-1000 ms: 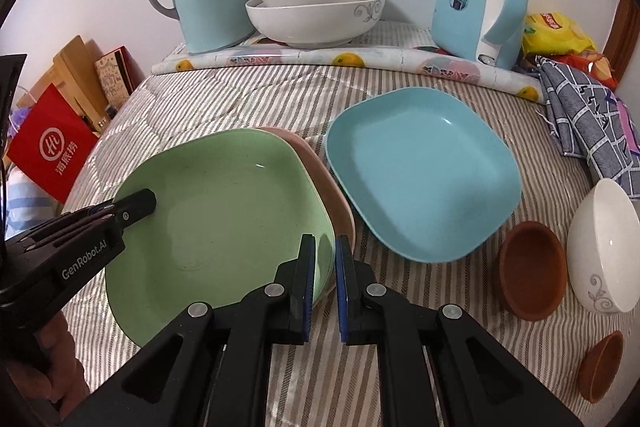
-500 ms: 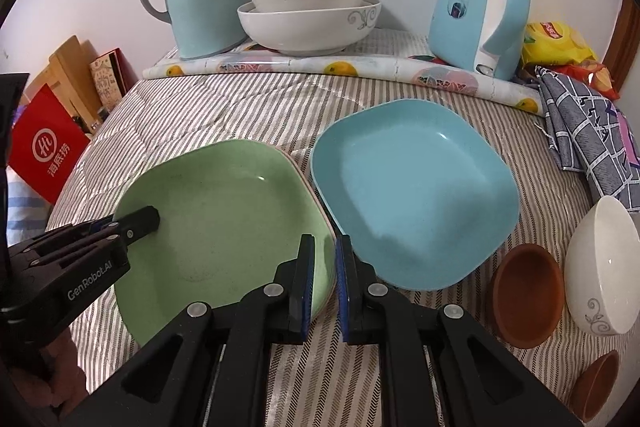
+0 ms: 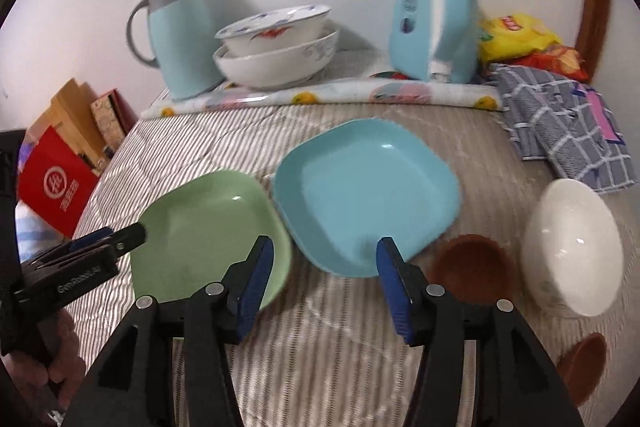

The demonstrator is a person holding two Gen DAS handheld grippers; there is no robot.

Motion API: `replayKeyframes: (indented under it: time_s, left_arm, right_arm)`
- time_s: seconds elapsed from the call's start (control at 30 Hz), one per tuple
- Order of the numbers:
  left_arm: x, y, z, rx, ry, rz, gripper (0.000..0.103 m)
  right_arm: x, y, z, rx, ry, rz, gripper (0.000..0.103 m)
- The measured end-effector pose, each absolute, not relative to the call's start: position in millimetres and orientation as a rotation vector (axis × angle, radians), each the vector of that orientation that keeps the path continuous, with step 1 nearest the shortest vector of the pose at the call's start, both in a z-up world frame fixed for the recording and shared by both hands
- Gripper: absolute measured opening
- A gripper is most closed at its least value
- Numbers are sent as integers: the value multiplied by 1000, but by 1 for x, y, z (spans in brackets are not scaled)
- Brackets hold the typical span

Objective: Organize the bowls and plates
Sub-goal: 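Open both grippers and release the light-green plate, then move both grippers to the light-blue plate rim and close on it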

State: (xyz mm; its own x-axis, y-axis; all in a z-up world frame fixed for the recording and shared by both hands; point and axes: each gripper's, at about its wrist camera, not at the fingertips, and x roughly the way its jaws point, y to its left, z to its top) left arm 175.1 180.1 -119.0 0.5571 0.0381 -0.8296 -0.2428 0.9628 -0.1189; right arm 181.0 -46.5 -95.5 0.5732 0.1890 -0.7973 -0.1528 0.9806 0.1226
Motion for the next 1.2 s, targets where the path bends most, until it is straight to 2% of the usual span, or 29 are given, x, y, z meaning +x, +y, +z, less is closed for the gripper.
replayKeyframes:
  time_s: [0.07, 0.3, 0.37, 0.67, 1.0, 1.2]
  left_arm:
    - [173, 177, -111, -230, 953, 164, 55]
    - [174, 154, -91, -211, 908, 140, 55]
    - [177, 142, -86, -191, 893, 123, 55]
    - [201, 108, -77, -165, 898, 72, 55]
    - [235, 89, -90, -151, 925, 31, 55]
    - [258, 81, -104, -151, 958, 11, 55]
  right_arm:
    - [179, -58, -89, 52, 926, 175, 59]
    - [172, -96, -69, 73, 900, 123, 61]
    - [174, -104, -66, 92, 919, 126, 67]
    - [182, -122, -62, 87, 931, 111, 67]
    - [214, -123, -79, 82, 966, 94, 67]
    - [236, -118, -99, 58, 1012, 98, 51]
